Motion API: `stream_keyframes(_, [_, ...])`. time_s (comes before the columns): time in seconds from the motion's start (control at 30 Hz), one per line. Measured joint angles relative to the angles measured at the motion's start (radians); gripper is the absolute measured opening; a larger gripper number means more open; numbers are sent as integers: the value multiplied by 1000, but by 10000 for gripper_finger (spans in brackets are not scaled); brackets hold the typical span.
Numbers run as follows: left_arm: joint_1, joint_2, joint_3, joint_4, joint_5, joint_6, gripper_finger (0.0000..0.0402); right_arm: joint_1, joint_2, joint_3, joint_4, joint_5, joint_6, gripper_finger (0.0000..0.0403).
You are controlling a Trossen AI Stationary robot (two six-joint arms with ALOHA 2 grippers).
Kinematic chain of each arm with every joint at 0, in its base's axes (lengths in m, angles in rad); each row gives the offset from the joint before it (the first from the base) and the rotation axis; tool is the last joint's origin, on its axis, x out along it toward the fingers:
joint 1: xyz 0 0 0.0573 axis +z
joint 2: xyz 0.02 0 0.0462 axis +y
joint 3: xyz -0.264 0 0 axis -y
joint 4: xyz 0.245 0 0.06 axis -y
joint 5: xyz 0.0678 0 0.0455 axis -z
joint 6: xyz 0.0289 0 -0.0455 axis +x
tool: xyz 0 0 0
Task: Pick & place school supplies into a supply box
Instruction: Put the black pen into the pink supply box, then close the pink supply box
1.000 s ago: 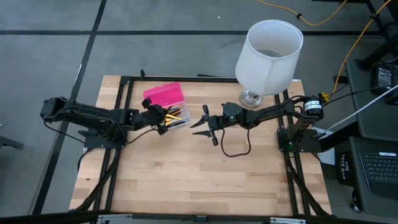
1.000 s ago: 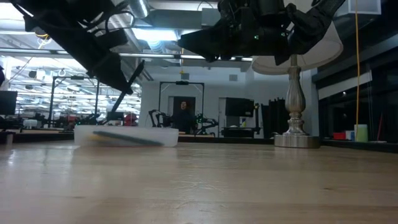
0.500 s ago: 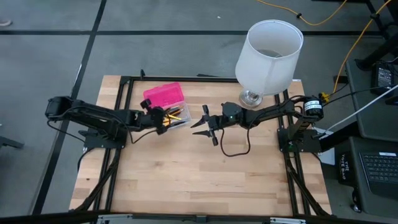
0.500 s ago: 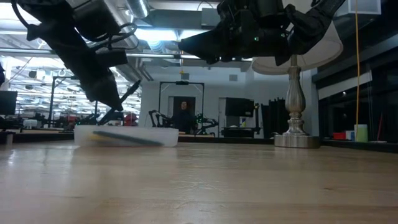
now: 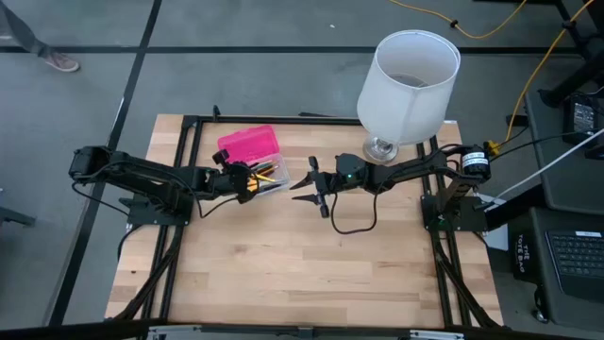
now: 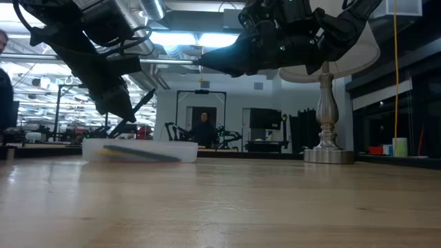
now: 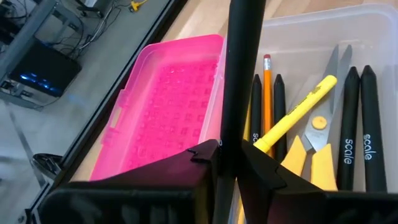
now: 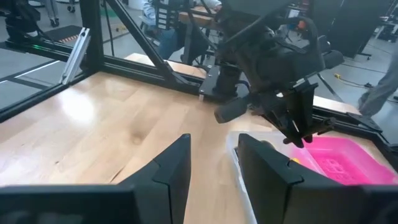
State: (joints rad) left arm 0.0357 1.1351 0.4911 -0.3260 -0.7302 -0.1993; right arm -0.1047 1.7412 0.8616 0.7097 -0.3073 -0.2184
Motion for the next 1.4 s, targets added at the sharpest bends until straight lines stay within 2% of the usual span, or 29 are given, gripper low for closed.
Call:
stream_keyframes(0.23, [0, 0, 0, 0, 46, 0, 44, 0, 0, 0, 1, 0, 0, 138])
stream_keyframes(0.87, [0, 0, 0, -21, 59, -24, 87, 0, 0, 0, 2, 0, 4, 138])
stream_keyframes(1.2, [0, 0, 0, -21, 128, -24, 87, 0, 0, 0, 2, 0, 4, 138])
stream_keyframes(1.4, [-1, 0, 0, -18, 130, -24, 88, 0, 0, 0, 2, 0, 5, 138])
